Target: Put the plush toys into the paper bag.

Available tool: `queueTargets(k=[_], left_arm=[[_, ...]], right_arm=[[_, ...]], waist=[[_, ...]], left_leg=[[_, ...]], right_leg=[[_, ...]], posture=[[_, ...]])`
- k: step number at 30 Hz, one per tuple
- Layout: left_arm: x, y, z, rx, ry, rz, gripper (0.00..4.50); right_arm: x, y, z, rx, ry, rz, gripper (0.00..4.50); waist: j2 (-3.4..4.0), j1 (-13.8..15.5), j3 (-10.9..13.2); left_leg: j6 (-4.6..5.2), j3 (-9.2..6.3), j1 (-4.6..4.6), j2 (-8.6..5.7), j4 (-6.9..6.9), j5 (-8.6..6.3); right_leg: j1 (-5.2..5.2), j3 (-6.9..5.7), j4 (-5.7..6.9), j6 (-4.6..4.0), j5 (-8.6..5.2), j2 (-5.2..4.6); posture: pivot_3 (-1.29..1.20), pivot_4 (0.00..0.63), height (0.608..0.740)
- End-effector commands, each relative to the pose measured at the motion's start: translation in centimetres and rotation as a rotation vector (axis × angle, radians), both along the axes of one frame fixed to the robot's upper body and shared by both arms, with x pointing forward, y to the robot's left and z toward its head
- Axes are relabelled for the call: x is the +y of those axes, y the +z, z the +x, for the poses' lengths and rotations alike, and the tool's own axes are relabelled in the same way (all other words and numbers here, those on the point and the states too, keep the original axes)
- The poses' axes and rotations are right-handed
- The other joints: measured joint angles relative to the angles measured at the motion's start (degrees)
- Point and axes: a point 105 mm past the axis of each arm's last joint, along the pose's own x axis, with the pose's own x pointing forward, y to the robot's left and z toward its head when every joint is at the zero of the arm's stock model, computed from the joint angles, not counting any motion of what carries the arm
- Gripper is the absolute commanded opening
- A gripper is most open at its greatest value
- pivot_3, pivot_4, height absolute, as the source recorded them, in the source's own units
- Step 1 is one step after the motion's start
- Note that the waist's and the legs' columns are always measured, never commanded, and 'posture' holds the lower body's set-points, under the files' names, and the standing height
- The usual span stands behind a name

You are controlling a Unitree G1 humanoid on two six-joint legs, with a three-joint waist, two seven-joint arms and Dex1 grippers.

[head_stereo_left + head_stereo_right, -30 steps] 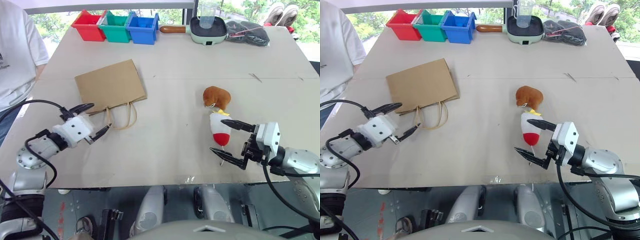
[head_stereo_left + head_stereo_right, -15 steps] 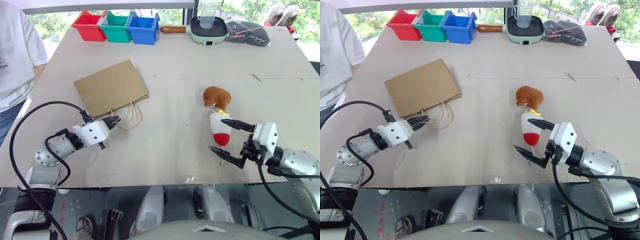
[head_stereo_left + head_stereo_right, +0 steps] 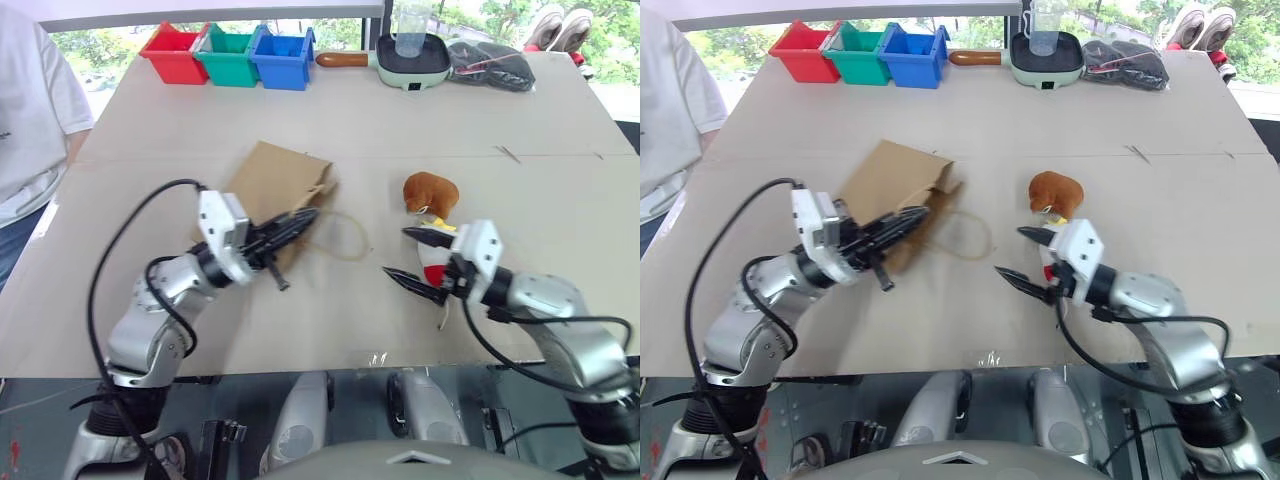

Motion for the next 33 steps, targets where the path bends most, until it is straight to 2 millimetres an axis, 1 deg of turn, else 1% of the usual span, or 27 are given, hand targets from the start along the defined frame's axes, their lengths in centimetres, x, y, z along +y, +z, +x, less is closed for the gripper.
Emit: queueTargets(k=[1,2,3,4,7,9,12,14,17,22,27,33], left_arm=[[-1.0,1.9,-0.9,0.005,-0.075,-0.045,0.00],[-1.2,2.1,-1.0,0.011,-0.089,-0.047,0.00],[-1.2,2.2,-1.1,0.015,-0.098,-0.048,0.00],[-1.3,2.4,-1.0,0.015,-0.103,-0.048,0.00],[-1.3,2.9,-0.7,0.007,-0.098,-0.049,0.00],[-1.3,3.2,-0.6,-0.003,-0.088,-0.055,0.00],[-1.2,3.7,-0.7,-0.019,-0.072,-0.065,0.00],[-0.7,4.4,-0.6,-0.040,-0.041,-0.080,0.00],[0.6,5.9,-0.2,-0.071,0.023,-0.117,0.00],[2.8,7.9,0.3,-0.098,0.122,-0.156,0.00],[4.3,9.0,0.6,-0.109,0.205,-0.189,0.00],[5.2,9.0,1.1,-0.125,0.279,-0.167,0.00]], right_arm=[[2.0,-0.3,1.3,-0.018,0.025,-0.018,1.37],[2.6,-0.5,1.9,-0.019,0.026,-0.021,0.83],[3.1,-0.7,2.3,-0.020,0.025,-0.023,0.18],[4.1,-1.1,3.0,-0.010,0.042,-0.029,0.07],[7.0,-2.6,3.8,0.035,0.110,-0.041,0.07],[8.3,-3.4,4.1,0.049,0.132,-0.042,0.07],[9.9,-4.1,4.5,0.051,0.142,-0.045,0.07],[10.6,-5.1,5.0,0.078,0.127,-0.060,0.07],[11.0,-6.7,5.3,0.109,0.104,-0.084,0.07],[11.4,-7.5,5.1,0.145,0.097,-0.066,0.07],[11.6,-8.1,5.9,0.155,0.055,-0.108,0.07],[11.4,-8.6,6.7,0.155,-0.006,-0.146,0.07]], waist=[[0.00,0.0,0.0],[0.01,0.0,0.0],[0.01,0.0,0.0],[0.01,0.0,0.0],[0.01,-0.1,0.0],[0.01,-0.1,0.0],[0.02,0.0,0.0],[0.02,0.0,0.0],[0.00,-0.1,0.0],[-0.04,-0.7,0.0],[-0.05,-1.4,0.0],[-0.06,-1.4,0.0]], left_leg=[[0.00,0.01,0.01,-0.01,0.00,0.00],[0.00,0.00,0.01,-0.01,0.00,0.00],[0.00,0.02,0.01,-0.02,0.00,0.00],[0.00,0.02,0.00,-0.02,0.00,0.00],[-0.02,0.04,0.00,-0.03,0.00,0.01],[-0.02,0.03,0.01,-0.02,-0.01,0.01],[-0.03,0.02,-0.04,-0.02,-0.02,0.02],[-0.03,0.03,-0.06,-0.03,-0.02,0.02],[-0.06,0.02,0.00,-0.03,-0.02,0.03],[-0.12,0.03,0.22,0.00,-0.03,0.07],[-0.12,0.04,0.88,0.00,-0.16,0.06],[-0.12,0.02,1.01,0.05,-0.17,0.06]], right_leg=[[-0.01,0.01,0.02,0.00,0.00,0.01],[-0.01,0.00,0.03,-0.01,0.00,0.03],[-0.01,0.01,0.03,-0.01,0.00,0.03],[-0.02,0.01,0.03,-0.01,-0.01,0.03],[-0.06,0.03,0.04,-0.01,0.00,0.04],[-0.09,0.03,0.06,-0.02,0.00,0.07],[-0.16,0.02,0.07,-0.02,0.00,0.06],[-0.16,0.03,0.06,-0.02,0.00,0.04],[-0.15,0.03,0.09,-0.02,0.00,0.05],[-0.12,0.07,0.40,-0.04,-0.01,0.10],[0.44,0.14,0.42,-0.18,-0.11,0.10],[0.53,0.11,0.48,-0.23,-0.14,0.21]], posture=[[0.00,0.150,0.740],[0.00,0.150,0.740],[0.00,0.150,0.740],[0.00,0.150,0.740],[0.00,0.150,0.740],[0.00,0.150,0.740],[0.00,0.150,0.740],[0.00,0.150,0.740],[0.00,0.150,0.740],[0.00,0.150,0.740],[0.00,0.150,0.740],[0.00,0.150,0.740]])
